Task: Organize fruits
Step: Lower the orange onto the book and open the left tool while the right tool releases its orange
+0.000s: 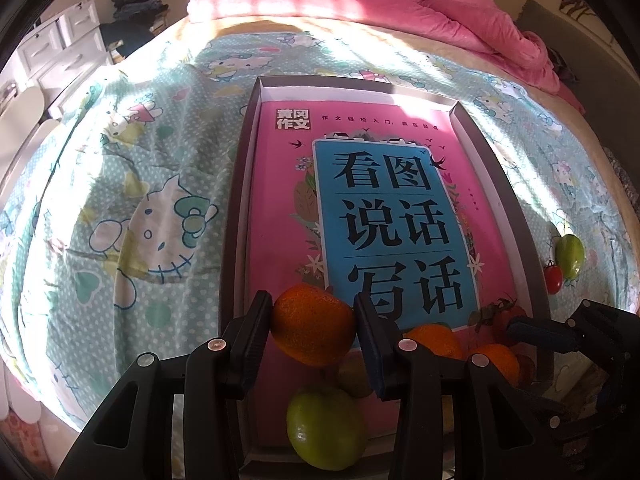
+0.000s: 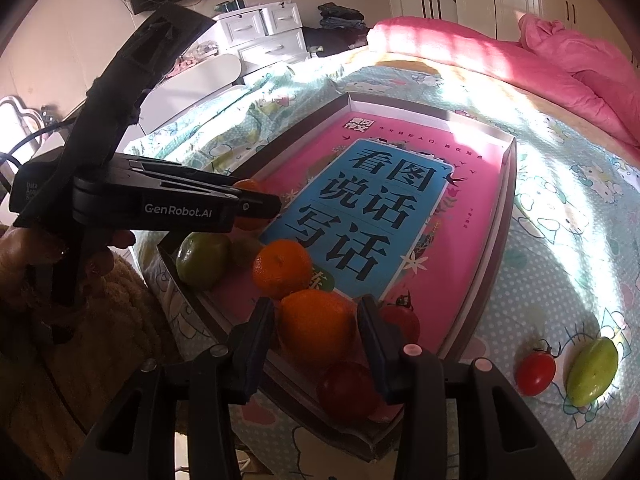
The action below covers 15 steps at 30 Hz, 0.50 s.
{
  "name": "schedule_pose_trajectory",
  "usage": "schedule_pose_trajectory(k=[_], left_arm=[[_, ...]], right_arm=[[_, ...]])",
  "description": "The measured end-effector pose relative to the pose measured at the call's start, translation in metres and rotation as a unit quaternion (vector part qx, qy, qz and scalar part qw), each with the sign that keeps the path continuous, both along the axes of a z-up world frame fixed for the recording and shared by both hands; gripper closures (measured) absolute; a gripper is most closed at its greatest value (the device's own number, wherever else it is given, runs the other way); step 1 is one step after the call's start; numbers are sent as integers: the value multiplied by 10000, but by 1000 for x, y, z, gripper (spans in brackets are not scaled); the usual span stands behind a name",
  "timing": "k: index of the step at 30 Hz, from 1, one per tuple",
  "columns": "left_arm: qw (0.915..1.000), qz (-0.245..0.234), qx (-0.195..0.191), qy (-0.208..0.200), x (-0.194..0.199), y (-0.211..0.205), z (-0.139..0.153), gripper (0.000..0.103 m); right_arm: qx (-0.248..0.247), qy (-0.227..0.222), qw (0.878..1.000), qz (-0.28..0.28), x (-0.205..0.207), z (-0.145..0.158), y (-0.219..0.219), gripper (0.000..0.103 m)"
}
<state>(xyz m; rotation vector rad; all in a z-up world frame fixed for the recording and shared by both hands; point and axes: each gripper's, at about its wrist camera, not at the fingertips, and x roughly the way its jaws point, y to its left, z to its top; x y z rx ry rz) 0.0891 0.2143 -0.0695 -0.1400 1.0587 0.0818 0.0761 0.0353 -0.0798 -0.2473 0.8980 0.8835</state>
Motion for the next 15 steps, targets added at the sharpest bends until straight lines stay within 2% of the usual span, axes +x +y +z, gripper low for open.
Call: schedule_pose_trajectory(k=[15], left_arm=[[10000,35,-33,44,0,3,-2,59]], right_arm=[[187,80,9998,7,-2,8,-6,59]])
